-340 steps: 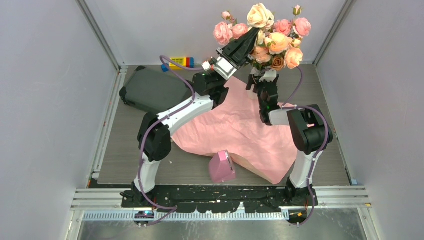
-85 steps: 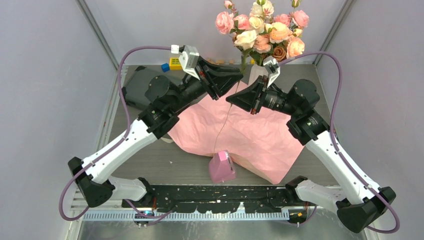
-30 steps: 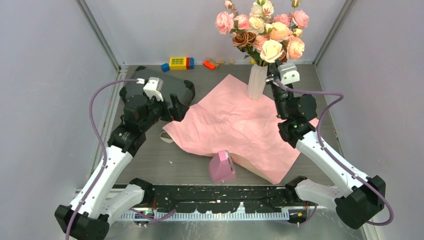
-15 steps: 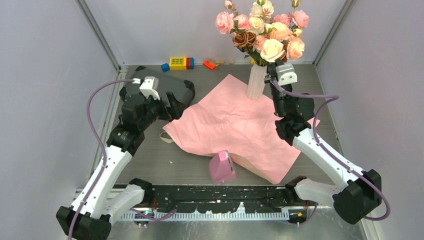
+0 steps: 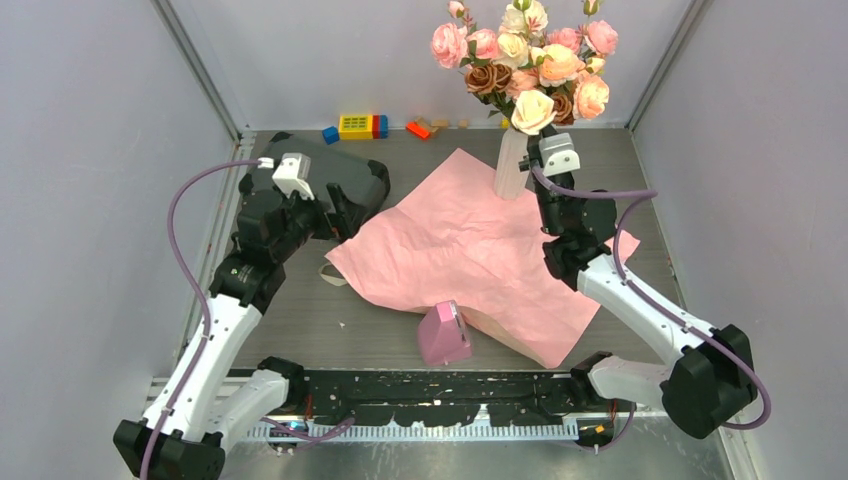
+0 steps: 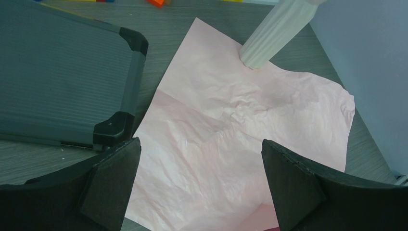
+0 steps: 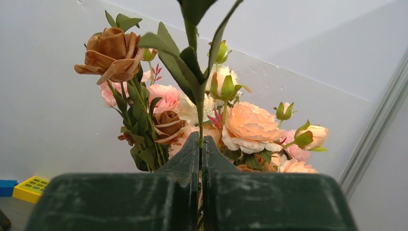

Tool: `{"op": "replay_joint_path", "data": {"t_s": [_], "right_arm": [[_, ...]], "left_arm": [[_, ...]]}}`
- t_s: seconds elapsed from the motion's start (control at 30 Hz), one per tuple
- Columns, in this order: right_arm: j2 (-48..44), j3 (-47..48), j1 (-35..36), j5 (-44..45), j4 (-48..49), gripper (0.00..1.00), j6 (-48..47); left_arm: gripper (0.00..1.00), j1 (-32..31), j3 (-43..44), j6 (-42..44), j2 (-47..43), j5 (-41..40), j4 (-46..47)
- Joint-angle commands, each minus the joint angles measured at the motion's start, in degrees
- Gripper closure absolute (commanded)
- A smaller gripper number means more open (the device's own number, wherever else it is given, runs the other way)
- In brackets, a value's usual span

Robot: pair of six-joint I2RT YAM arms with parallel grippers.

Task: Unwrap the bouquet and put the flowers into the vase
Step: Insert the fake flower into the vase.

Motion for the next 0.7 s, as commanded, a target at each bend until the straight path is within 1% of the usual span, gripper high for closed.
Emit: {"op": "replay_joint_path", "data": {"t_s": [0.0,0.33,0.67], "right_arm": [[0.30,-0.54,0.37,-0.47,6.21,1.00,-1.55],[1.15,-2.06,0.34,-0.07,8.25,1.00,-2.38],[2.14,-3.94,0.34,3.76,9.12,1.00,2.04]], "left_arm": [[0.00,0.78,0.02,-0.50,-1.42,1.14,1.43],[0.00,1.29,0.03,-0.85,-1.29,1.68,1.33],[0.00,1.57,-0.53,-1.21,-1.35,2.27,1.68]]}}
